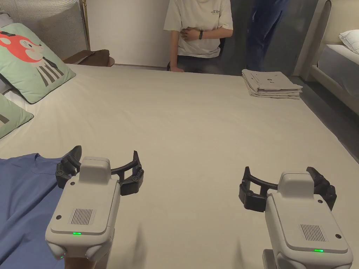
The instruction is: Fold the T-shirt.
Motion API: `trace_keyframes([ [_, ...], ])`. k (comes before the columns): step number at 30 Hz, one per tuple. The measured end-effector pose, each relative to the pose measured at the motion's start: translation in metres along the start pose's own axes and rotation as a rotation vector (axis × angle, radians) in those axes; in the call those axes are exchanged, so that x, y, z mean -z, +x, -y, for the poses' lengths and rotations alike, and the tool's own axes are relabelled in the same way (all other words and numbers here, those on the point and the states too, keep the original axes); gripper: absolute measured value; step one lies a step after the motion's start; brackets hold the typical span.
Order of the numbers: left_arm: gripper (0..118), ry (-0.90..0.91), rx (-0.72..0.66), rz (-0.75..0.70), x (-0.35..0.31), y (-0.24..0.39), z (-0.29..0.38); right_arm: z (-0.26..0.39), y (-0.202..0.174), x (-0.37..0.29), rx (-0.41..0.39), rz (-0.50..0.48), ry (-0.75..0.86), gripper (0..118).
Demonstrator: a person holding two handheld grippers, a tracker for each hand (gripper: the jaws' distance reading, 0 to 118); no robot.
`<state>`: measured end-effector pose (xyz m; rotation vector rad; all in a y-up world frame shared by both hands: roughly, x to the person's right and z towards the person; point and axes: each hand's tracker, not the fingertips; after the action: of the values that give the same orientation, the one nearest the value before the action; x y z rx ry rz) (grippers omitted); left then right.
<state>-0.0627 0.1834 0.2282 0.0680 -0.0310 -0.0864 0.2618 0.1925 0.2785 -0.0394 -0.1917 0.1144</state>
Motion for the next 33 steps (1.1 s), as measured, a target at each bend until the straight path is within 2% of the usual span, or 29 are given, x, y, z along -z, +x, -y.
trace_keyframes([
  [9,110,0.009,0.007,0.017,-0.001,0.002,-0.002,-0.003,0.000,0.000,-0.003,0.001,-0.016,117],
  [11,110,0.011,0.007,0.020,-0.002,0.003,-0.004,-0.004,0.000,-0.001,0.000,-0.001,-0.020,113],
  [12,110,0.011,0.006,0.021,-0.002,0.003,-0.005,-0.004,0.000,-0.001,0.003,-0.003,-0.020,107],
  [15,107,0.002,-0.002,0.024,-0.001,0.004,-0.006,-0.005,-0.002,-0.002,-0.005,-0.006,-0.019,67],
  [16,99,0.000,-0.011,0.035,-0.001,0.004,-0.007,-0.006,-0.003,-0.002,-0.011,-0.004,-0.020,50],
  [17,83,0.003,-0.021,0.052,-0.002,0.004,-0.007,-0.007,-0.003,-0.002,-0.015,-0.003,-0.020,38],
  [18,59,0.009,-0.025,0.063,-0.003,0.005,-0.007,-0.007,-0.004,-0.002,-0.019,0.000,-0.021,24],
  [19,21,0.012,-0.023,0.064,-0.003,0.006,-0.007,-0.007,-0.004,-0.002,-0.021,0.005,-0.020,5],
  [20,0,0.010,-0.015,0.064,-0.003,0.008,-0.008,-0.007,-0.004,-0.002,-0.019,0.009,-0.020,0],
  [22,0,0.001,0.018,0.051,0.000,0.011,-0.006,-0.007,-0.004,-0.003,-0.011,0.016,-0.016,0],
  [24,0,-0.001,-0.001,0.087,0.002,0.008,-0.005,-0.007,-0.003,-0.003,0.005,-0.003,-0.024,0],
  [33,0,-0.011,-0.004,0.072,0.001,0.003,-0.007,-0.007,-0.009,-0.002,0.004,-0.009,-0.015,0],
])
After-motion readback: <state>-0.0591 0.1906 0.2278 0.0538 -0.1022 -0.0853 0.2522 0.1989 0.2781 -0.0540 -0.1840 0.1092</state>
